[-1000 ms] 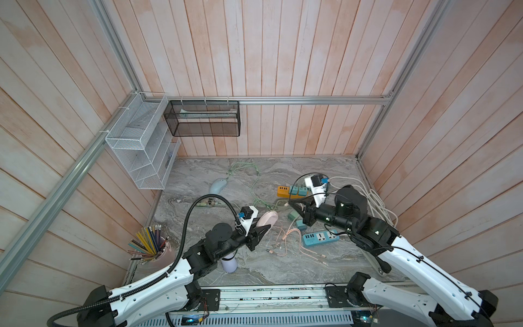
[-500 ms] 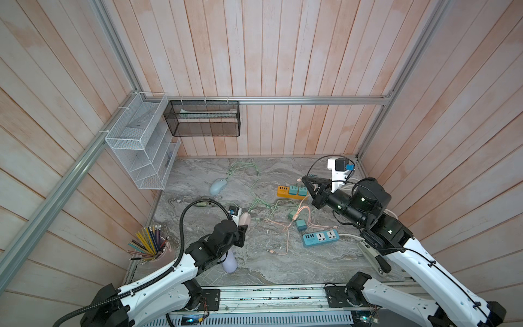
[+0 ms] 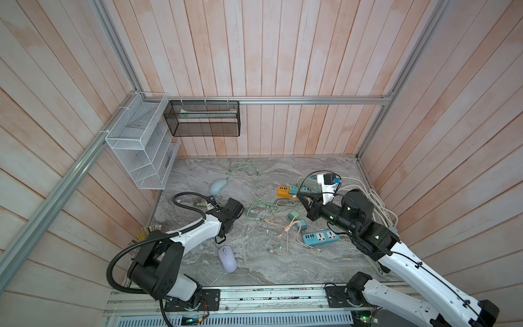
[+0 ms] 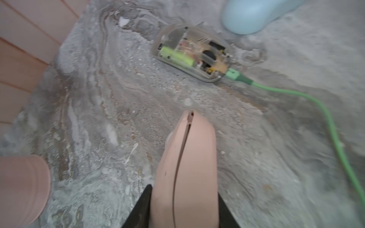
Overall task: Unplug the wireless mouse
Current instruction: Place the mouse at the center of the board.
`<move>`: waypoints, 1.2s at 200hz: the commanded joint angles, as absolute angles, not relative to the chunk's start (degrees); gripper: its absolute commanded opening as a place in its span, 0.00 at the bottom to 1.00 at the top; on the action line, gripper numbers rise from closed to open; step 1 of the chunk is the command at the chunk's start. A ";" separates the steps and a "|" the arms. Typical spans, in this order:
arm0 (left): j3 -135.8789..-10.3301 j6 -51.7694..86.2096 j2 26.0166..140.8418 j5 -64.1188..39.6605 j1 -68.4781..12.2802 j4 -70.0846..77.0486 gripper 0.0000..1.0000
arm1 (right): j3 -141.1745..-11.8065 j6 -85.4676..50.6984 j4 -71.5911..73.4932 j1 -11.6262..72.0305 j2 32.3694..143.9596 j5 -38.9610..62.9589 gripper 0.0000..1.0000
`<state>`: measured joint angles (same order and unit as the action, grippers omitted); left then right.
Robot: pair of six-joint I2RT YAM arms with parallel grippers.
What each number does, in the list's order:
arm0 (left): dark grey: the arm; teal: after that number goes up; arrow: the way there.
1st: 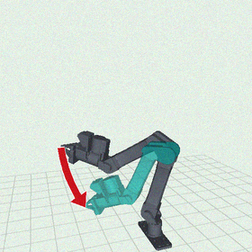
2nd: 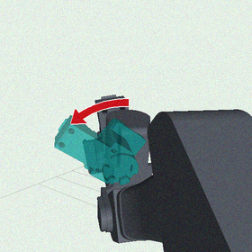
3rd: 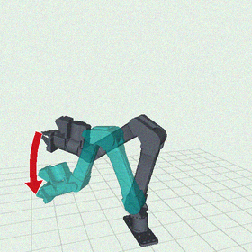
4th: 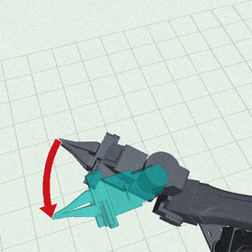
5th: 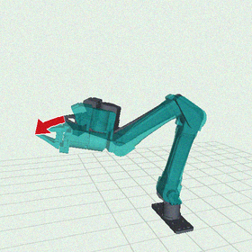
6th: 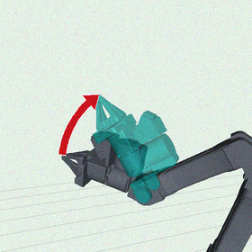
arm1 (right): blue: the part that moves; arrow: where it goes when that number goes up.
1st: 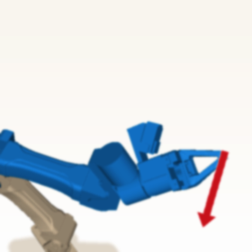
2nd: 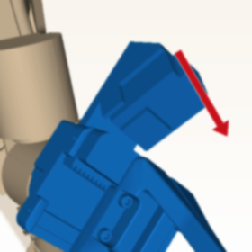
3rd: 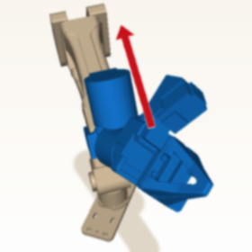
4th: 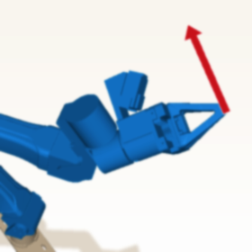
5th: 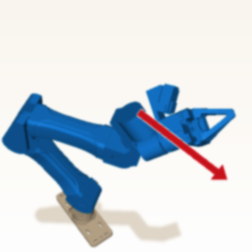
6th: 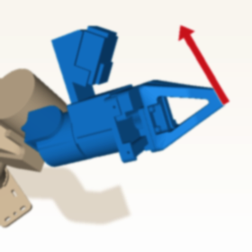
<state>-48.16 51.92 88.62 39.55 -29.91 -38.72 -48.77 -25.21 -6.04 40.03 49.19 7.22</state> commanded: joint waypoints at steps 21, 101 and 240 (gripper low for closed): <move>-53.06 61.36 97.47 46.62 -30.56 -50.62 0.00 | -46.72 -25.85 -2.82 39.90 47.44 8.10 0.00; -52.73 57.87 97.94 44.51 -31.83 -47.98 0.55 | -44.41 -24.70 -4.01 39.90 45.88 5.83 0.00; -40.88 31.05 51.97 16.04 -38.54 -16.31 0.94 | -26.28 -34.63 8.61 44.63 59.94 8.06 0.02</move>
<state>-46.15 40.18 59.05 27.59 -38.44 -28.91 -26.98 -32.91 1.96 43.59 56.23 7.01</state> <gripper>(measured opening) 0.959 0.062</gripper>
